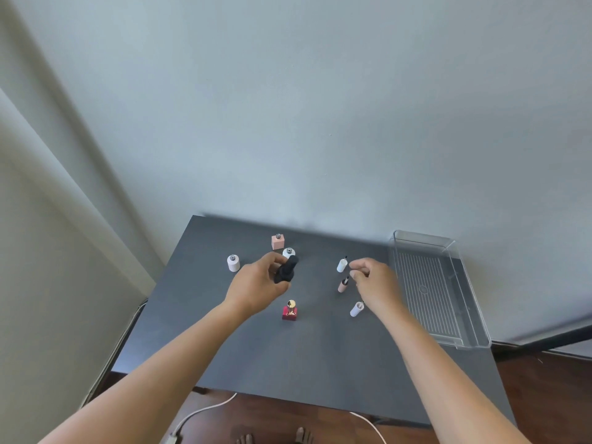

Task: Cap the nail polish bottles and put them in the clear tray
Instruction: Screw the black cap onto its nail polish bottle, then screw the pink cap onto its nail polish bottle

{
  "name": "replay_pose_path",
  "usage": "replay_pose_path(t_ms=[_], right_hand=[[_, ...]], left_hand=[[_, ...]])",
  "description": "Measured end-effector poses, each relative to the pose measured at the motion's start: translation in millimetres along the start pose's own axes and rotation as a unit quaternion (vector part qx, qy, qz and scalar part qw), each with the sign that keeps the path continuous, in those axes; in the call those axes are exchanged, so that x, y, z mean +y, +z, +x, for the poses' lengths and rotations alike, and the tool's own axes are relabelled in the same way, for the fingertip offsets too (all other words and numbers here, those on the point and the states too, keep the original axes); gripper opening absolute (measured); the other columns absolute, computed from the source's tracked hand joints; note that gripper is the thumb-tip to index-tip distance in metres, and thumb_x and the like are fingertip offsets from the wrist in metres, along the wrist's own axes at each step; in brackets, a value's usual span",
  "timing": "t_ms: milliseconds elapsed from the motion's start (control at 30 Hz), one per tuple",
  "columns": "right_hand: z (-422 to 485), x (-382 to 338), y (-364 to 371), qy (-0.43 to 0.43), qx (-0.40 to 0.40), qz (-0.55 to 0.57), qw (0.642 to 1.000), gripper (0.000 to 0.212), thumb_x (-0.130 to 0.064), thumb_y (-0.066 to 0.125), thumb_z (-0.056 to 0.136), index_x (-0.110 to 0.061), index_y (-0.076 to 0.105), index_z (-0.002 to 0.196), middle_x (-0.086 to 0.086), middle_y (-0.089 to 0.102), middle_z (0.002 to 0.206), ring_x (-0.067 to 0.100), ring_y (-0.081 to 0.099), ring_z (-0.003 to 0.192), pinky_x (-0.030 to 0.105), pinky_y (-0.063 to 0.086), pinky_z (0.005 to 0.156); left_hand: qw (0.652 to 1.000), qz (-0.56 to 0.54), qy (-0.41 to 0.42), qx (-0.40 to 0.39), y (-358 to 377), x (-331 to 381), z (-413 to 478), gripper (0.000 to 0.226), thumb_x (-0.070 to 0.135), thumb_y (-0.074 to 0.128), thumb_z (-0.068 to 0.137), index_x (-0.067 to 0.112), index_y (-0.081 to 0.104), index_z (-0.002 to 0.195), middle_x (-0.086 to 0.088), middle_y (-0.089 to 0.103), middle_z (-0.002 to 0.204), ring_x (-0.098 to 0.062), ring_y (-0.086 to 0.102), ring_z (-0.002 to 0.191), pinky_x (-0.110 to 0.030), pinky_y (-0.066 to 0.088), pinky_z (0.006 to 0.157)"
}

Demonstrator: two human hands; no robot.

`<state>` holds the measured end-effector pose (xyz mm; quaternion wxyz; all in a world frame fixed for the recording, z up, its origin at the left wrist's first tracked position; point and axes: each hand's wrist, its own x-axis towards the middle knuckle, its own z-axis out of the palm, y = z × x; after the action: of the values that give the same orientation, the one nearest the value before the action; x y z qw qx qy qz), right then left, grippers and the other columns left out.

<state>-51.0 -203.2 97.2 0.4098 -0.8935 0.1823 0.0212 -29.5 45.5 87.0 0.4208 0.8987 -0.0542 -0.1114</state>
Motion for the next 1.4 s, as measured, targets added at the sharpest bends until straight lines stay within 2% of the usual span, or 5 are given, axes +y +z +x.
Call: replay_pose_path(t_ms=[100,200,500,700,1400], right_hand=[[6.4,5.4,11.5,-0.023,-0.009,-0.117,0.993,0.027,-0.008,0.046,0.092,-0.026,0.063,0.105,-0.011,0.059,0.095,0.01,0.066,0.065,0.018,0.04,0.037],[15.9,10.1,21.8,-0.07,-0.009,-0.306,0.949,0.035,-0.012,0.051,0.091,-0.023,0.06,0.123,-0.001,0.06,0.114,0.024,0.049,0.109,0.032,0.047,0.078],[43.0,28.9,48.0,-0.133,-0.029,-0.496,0.858,0.036,-0.02,0.058,0.087,-0.025,0.057,0.123,-0.004,0.061,0.113,0.023,0.043,0.109,0.038,0.027,0.095],[50.2,38.7,54.0,-0.128,-0.05,-0.494,0.859,0.046,-0.02,0.054,0.093,-0.019,0.047,0.138,-0.006,0.064,0.115,0.022,0.044,0.114,0.041,0.022,0.103],[27.9,7.6,52.0,-0.134,0.04,-0.278,0.95,0.012,-0.028,0.059,0.088,-0.028,0.07,0.091,-0.007,0.067,0.089,0.021,0.055,0.093,0.032,0.021,0.093]], left_hand=[[1.0,0.012,-0.014,0.011,1.8,-10.3,-2.6,0.032,0.023,0.07,0.078,0.034,0.058,0.105,0.02,0.065,0.091,-0.005,0.062,0.09,-0.028,0.052,0.077],[1.0,0.016,-0.022,0.01,5.6,-21.9,-5.2,0.031,0.016,0.068,0.079,0.032,0.06,0.104,0.017,0.066,0.093,-0.005,0.062,0.087,-0.026,0.051,0.076],[0.995,0.092,-0.035,-0.011,25.5,-49.1,-10.4,0.028,0.007,0.062,0.076,0.025,0.064,0.098,0.014,0.06,0.094,-0.014,0.062,0.087,-0.031,0.053,0.075],[0.989,0.142,-0.03,-0.03,38.0,-61.8,-8.3,0.026,0.01,0.062,0.08,0.022,0.061,0.102,0.006,0.059,0.099,-0.022,0.061,0.087,-0.029,0.046,0.065],[0.984,0.171,-0.035,-0.016,29.2,-74.7,-12.3,0.052,0.017,0.066,0.083,0.029,0.052,0.132,0.005,0.058,0.128,-0.017,0.062,0.105,-0.032,0.052,0.079]])
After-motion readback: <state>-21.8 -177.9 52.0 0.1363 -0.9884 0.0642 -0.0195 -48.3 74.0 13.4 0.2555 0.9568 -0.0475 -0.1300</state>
